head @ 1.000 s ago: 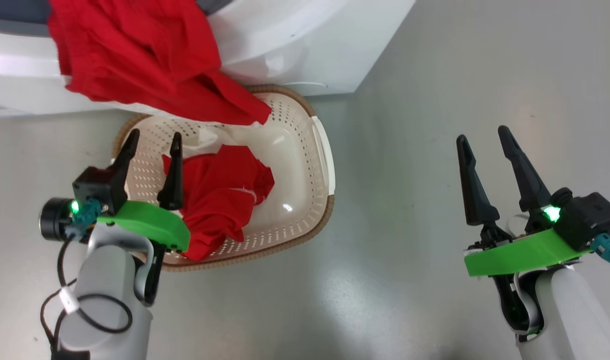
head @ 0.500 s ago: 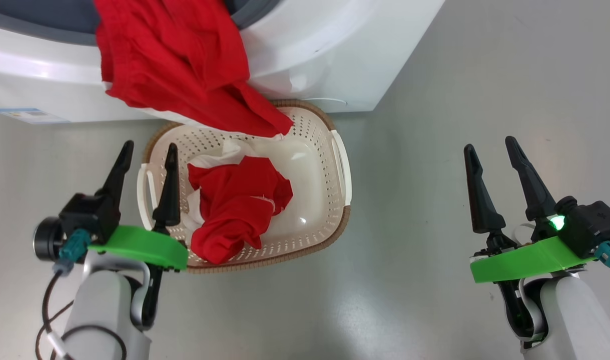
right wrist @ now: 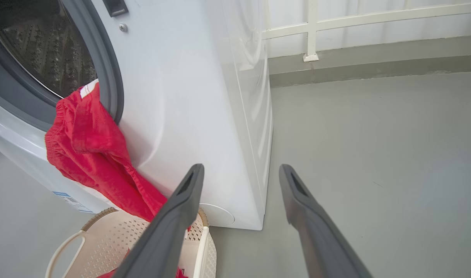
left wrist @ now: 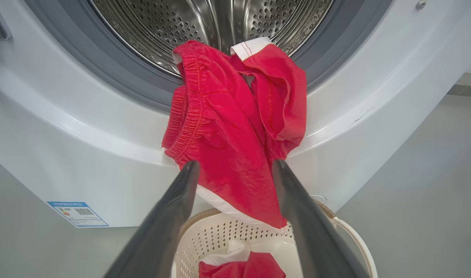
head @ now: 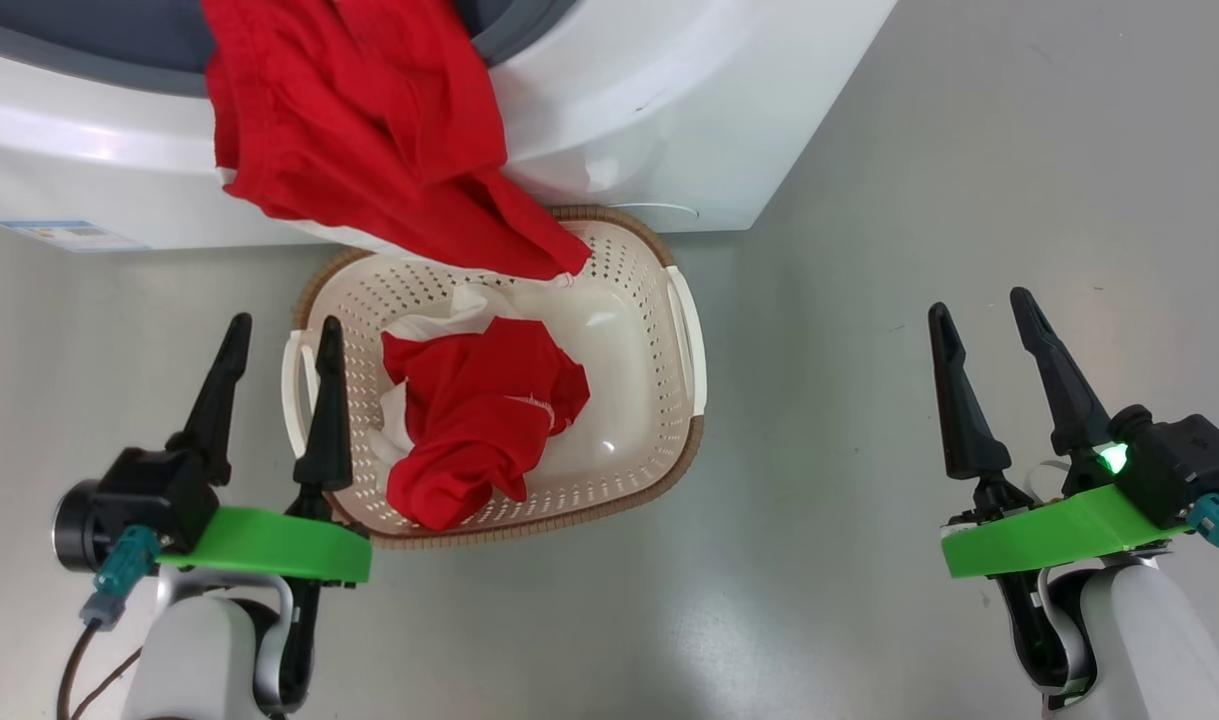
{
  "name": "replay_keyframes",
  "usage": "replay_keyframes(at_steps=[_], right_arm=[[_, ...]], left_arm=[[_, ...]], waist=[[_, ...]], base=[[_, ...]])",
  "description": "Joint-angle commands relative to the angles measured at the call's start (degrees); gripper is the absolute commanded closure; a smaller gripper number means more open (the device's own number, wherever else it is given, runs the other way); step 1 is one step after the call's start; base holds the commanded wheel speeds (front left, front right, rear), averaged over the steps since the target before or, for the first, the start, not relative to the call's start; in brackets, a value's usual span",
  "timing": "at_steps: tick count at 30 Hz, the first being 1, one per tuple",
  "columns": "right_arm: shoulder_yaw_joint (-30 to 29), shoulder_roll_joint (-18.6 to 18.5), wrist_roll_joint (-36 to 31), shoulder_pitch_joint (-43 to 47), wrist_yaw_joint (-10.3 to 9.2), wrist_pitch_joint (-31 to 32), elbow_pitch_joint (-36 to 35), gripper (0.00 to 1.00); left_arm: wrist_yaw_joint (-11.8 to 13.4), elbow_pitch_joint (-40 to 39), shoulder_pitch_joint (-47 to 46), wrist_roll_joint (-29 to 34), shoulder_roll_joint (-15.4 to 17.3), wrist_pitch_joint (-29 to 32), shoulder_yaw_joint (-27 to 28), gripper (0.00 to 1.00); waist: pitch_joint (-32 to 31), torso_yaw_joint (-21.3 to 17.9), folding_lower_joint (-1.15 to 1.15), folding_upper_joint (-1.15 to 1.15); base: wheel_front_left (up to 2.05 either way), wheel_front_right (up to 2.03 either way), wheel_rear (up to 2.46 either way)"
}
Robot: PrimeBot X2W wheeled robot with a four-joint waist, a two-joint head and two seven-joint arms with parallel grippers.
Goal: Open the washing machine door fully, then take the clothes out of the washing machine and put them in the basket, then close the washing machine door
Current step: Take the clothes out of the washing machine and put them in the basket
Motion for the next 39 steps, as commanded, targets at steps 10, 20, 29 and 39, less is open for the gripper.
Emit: replay_keyframes(at_steps=[10, 20, 29, 39], right_arm=[[1.1, 0.0, -0.2, 0.6, 0.43, -0.4, -1.5, 0.0], [1.2, 0.0, 0.1, -0.1, 0.43, -0.4, -1.4, 0.0], [1.8, 0.0, 0.6, -1.0, 0.43, -0.4, -1.4, 0.0], [2.9, 0.0, 1.5, -1.7, 0.43, -0.4, -1.5, 0.0]], left_arm=[[1.1, -2.8, 0.8, -0.9, 1.4, -0.3, 0.6, 0.0], [0.5, -2.9, -4.5, 1.4, 1.4, -0.3, 1.7, 0.0], [-0.6, 3.2, -15.7, 4.5, 2.6, -0.3, 4.4, 0.0], [-1.1, 16.9, -28.0, 5.4, 5.7, -0.3, 5.1, 0.0]], waist=[[0.7, 0.0, 0.0, 0.0], [1.8, 0.0, 0.0, 0.0], [3.4, -1.0, 0.0, 0.0], [5.1, -2.7, 0.0, 0.0]], base=[[0.0, 0.0, 0.0], [0.0, 0.0, 0.0], [0.0, 0.0, 0.0], [0.0, 0.0, 0.0]])
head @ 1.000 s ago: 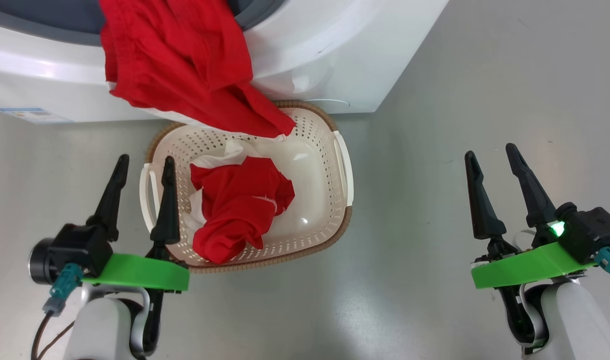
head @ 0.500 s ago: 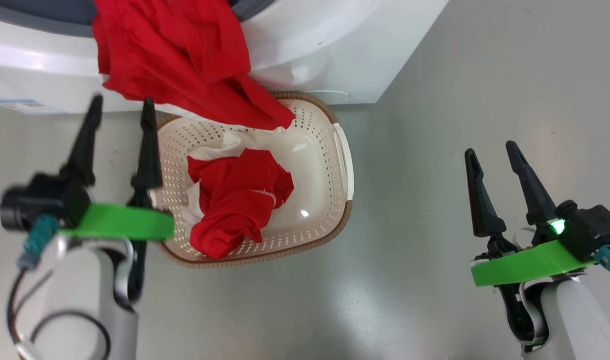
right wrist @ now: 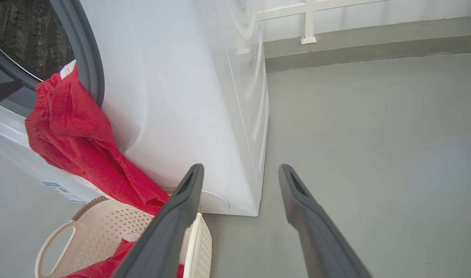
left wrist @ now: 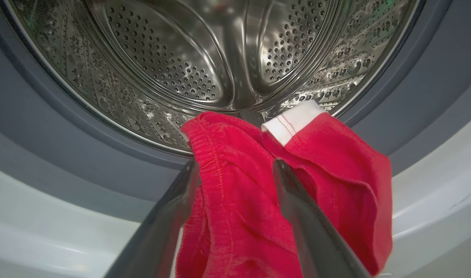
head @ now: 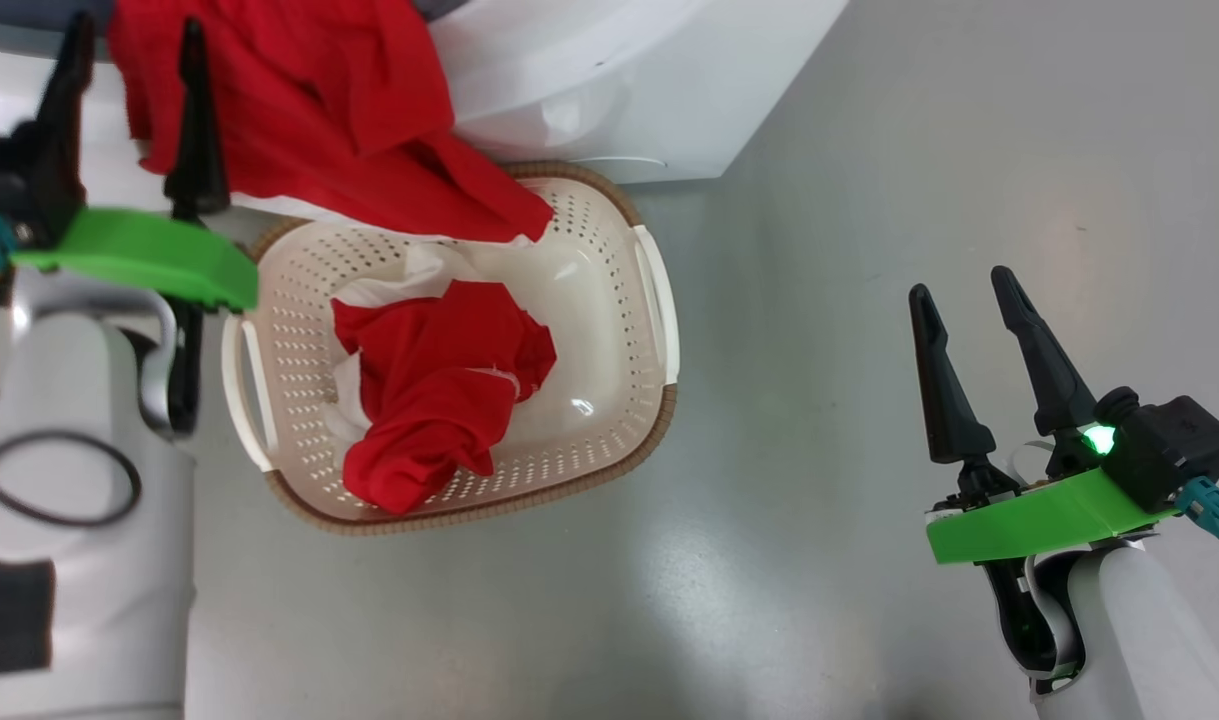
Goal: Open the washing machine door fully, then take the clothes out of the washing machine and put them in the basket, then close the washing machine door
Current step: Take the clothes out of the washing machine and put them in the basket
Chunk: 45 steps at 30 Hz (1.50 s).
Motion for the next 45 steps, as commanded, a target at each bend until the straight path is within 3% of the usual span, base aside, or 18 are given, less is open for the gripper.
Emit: replay_keyframes(at_steps=[1, 16, 27, 28, 30, 35, 45], right_arm=[[1.4, 0.0, 1.0, 0.0, 0.43, -0.4, -1.3, 0.0], [3.4, 0.0, 2.2, -1.3, 0.43, -0.4, -1.3, 0.0], [3.9, 0.0, 3.2, -2.0, 0.43, -0.4, -1.5, 0.0], [4.0, 0.0, 3.2, -2.0, 0.43, -0.4, -1.5, 0.0], [4.0, 0.0, 3.3, -2.1, 0.43, -0.4, -1.5, 0.0], [3.7, 0.0, 3.4, -2.2, 0.43, -0.4, -1.5, 0.0], [3.1, 0.0, 3.1, -2.2, 0.43, -0.4, -1.4, 0.0]], left_arm=[[-0.3, 0.6, -1.3, 0.6, 2.8, -0.3, 1.3, 0.0], [-0.4, 18.3, -14.9, -0.6, 5.9, -0.3, 2.6, 0.0], [-0.8, 24.6, -19.8, -1.4, 6.6, -0.3, 0.1, 0.0], [-0.8, 24.8, -19.9, -1.6, 6.7, -0.3, -0.2, 0.07], [-0.8, 25.1, -20.1, -2.0, 6.6, -0.3, -1.2, 0.41], [-0.9, 24.7, -19.9, -3.9, 6.8, -0.3, -3.6, 1.0], [-0.9, 19.6, -17.0, -7.8, 7.0, -0.3, -6.7, 1.0]], waist=[[0.5, -0.6, 0.0, 0.0], [2.6, -3.3, 0.0, 0.0], [4.0, -4.9, 0.0, 0.0], [4.0, -4.9, 0.0, 0.0], [4.1, -5.0, 0.0, 0.0], [4.0, -4.9, 0.0, 0.0], [3.4, -4.0, 0.0, 0.0]], base=[[0.0, 0.0, 0.0], [0.0, 0.0, 0.0], [0.0, 0.0, 0.0], [0.0, 0.0, 0.0], [0.0, 0.0, 0.0], [0.0, 0.0, 0.0], [0.0, 0.0, 0.0]])
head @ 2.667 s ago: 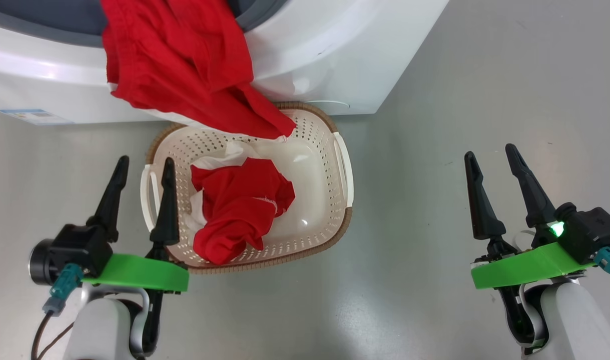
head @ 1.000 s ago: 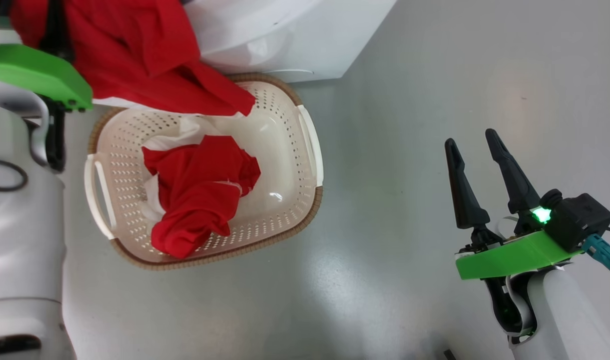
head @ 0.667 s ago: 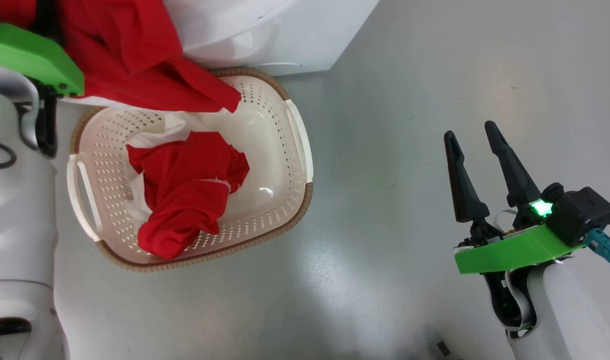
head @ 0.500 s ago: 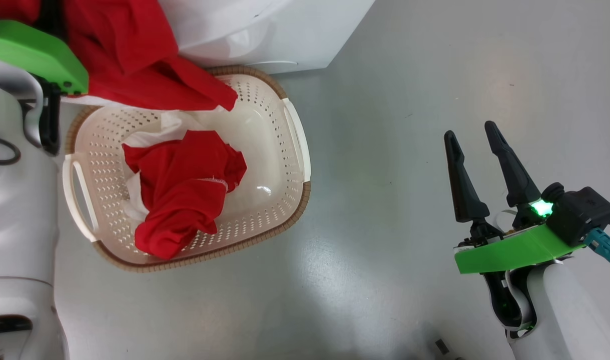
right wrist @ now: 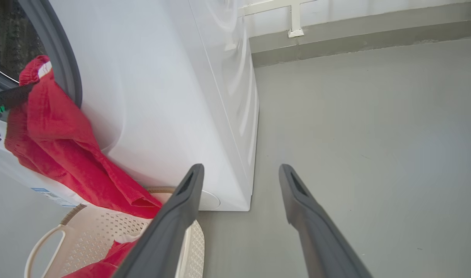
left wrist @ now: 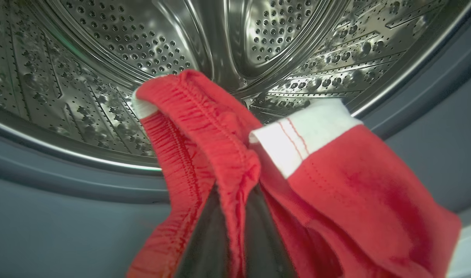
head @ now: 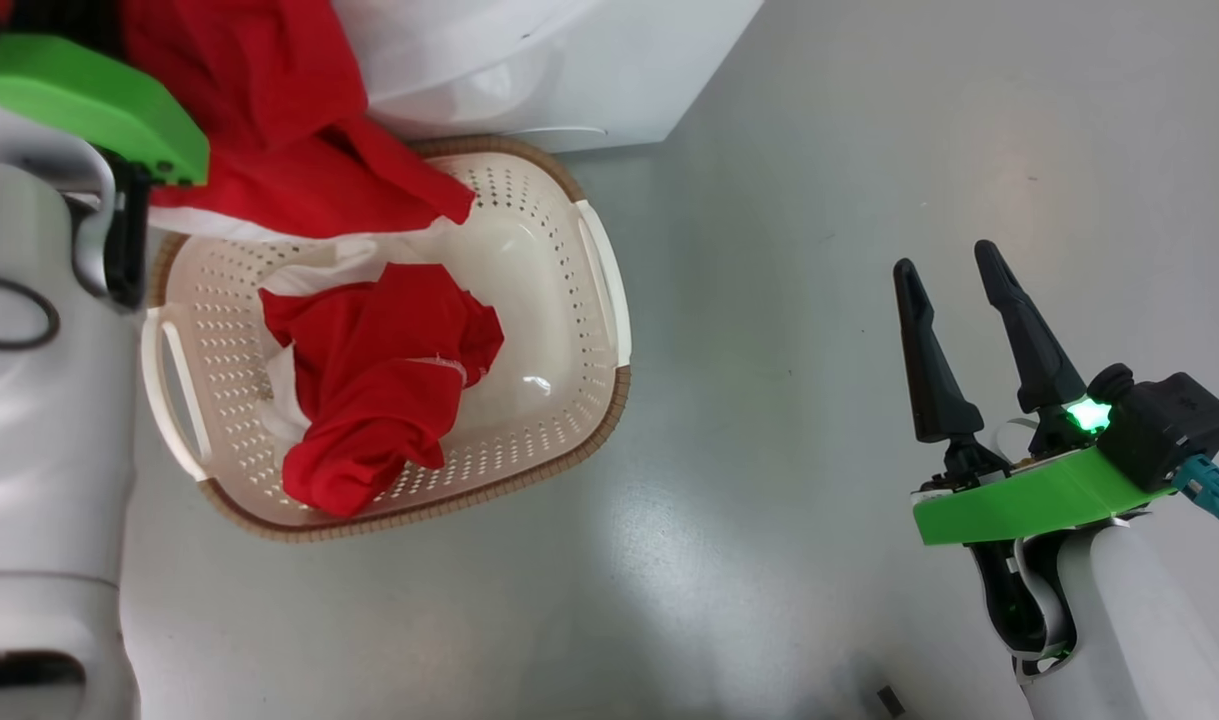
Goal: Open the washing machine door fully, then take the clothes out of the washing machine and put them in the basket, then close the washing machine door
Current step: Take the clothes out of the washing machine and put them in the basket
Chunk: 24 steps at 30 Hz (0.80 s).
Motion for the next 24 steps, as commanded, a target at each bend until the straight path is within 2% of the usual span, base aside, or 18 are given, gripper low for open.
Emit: replay_keyframes(at_steps=[1, 9, 24], right_arm=[[0.9, 0.0, 0.0, 0.2, 0.42, -0.4, -1.2, 0.0], [0.0, 0.0, -0.4, 0.9, 0.42, -0.4, -1.1, 0.0], [-1.4, 0.0, -1.0, 2.1, 0.42, -0.4, -1.0, 0.0]], left_arm=[[-0.3, -2.2, 2.2, -0.4, 2.6, -0.3, 0.4, 1.0], [-0.3, -11.8, 10.7, -0.4, 1.3, -0.3, 0.1, 1.0], [-0.3, -27.9, 28.1, 2.9, -3.3, -0.3, 2.1, 1.0]], waist=[[-0.3, 0.3, 0.0, 0.0], [-1.8, 1.9, 0.0, 0.0], [-4.0, 4.0, 0.0, 0.0]], base=[[0.0, 0.0, 0.0], [0.0, 0.0, 0.0], [0.0, 0.0, 0.0]])
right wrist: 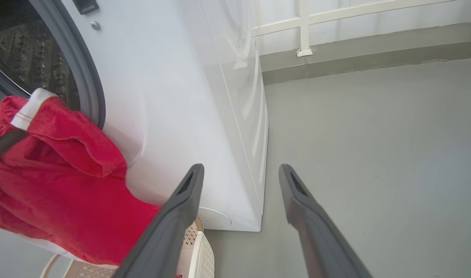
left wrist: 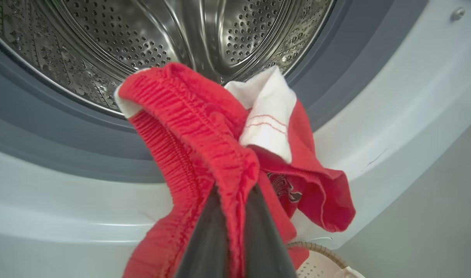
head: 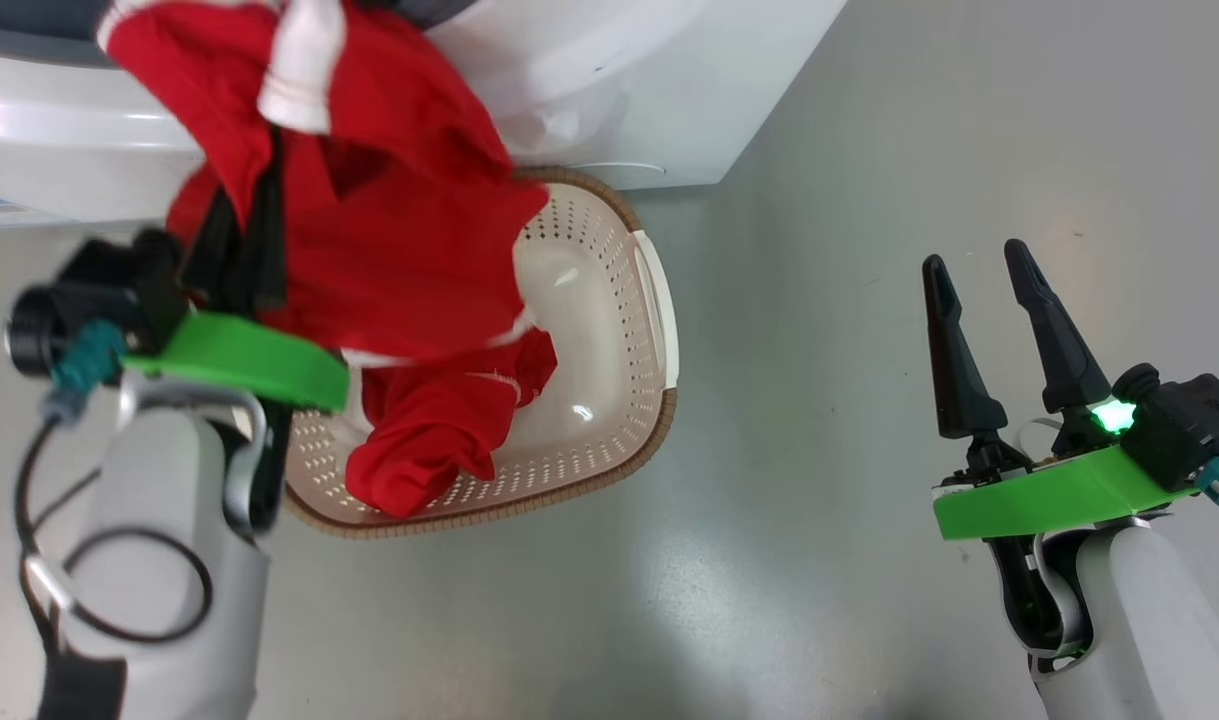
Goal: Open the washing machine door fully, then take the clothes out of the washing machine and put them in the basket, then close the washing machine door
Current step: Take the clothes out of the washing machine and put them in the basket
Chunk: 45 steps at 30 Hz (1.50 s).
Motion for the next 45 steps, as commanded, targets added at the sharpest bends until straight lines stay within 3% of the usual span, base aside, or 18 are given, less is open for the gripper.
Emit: replay_keyframes(at_steps=[1, 11, 26, 35, 37, 38, 39, 40, 45], right_arm=[[1.0, 0.1, -0.4, 1.8, 0.43, -0.4, -1.1, 0.0], [1.2, 0.1, -0.6, 1.9, 0.43, -0.4, -1.4, 0.0], [1.4, 0.1, -0.3, 0.4, 0.43, -0.4, -2.1, 0.0], [1.3, 0.1, 0.0, -0.7, 0.43, -0.4, -2.2, 0.0], [1.3, 0.1, 0.0, -1.0, 0.43, -0.4, -2.1, 0.0], [1.3, 0.1, 0.0, -1.0, 0.43, -0.4, -2.1, 0.0], [1.3, 0.1, 0.0, -1.1, 0.43, -0.4, -2.1, 0.0], [1.3, 0.1, 0.0, -1.1, 0.43, -0.4, -2.0, 0.0], [1.4, 0.1, 0.0, -0.9, 0.43, -0.4, -1.8, 0.0]], left_arm=[[-0.3, -2.1, 2.6, 0.6, 1.3, -0.3, 1.3, 1.0], [-0.3, 0.1, 8.7, 0.6, 0.5, -0.3, -2.8, 1.0], [-0.3, 13.2, 3.7, -0.6, 1.0, -0.3, -7.1, 1.0], [-0.3, 19.5, -0.4, -1.8, 1.8, -0.3, -8.7, 0.72], [-0.3, 20.3, -1.0, -2.2, 1.9, -0.3, -8.9, 0.55], [-0.3, 20.6, -1.2, -2.4, 2.0, -0.3, -9.0, 0.35], [-0.3, 20.9, -1.4, -2.6, 2.0, -0.3, -9.0, 0.06], [-0.3, 21.1, -1.5, -2.8, 2.0, -0.3, -8.9, 0.0], [-0.3, 21.6, -1.4, -3.5, 2.1, -0.3, -8.7, 0.0]], waist=[[-0.1, 0.0, 0.0, 0.0], [0.6, 0.2, 0.0, 0.0], [5.4, -1.3, 0.0, 0.0], [7.2, -1.6, 0.0, 0.0], [7.4, -1.6, 0.0, 0.0], [7.4, -1.6, 0.0, 0.0], [7.3, -1.6, 0.0, 0.0], [7.3, -1.6, 0.0, 0.0], [6.5, -1.6, 0.0, 0.0]], base=[[0.0, 0.0, 0.0], [0.0, 0.0, 0.0], [0.0, 0.0, 0.0], [0.0, 0.0, 0.0], [0.0, 0.0, 0.0], [0.0, 0.0, 0.0], [0.0, 0.0, 0.0], [0.0, 0.0, 0.0], [0.0, 0.0, 0.0]])
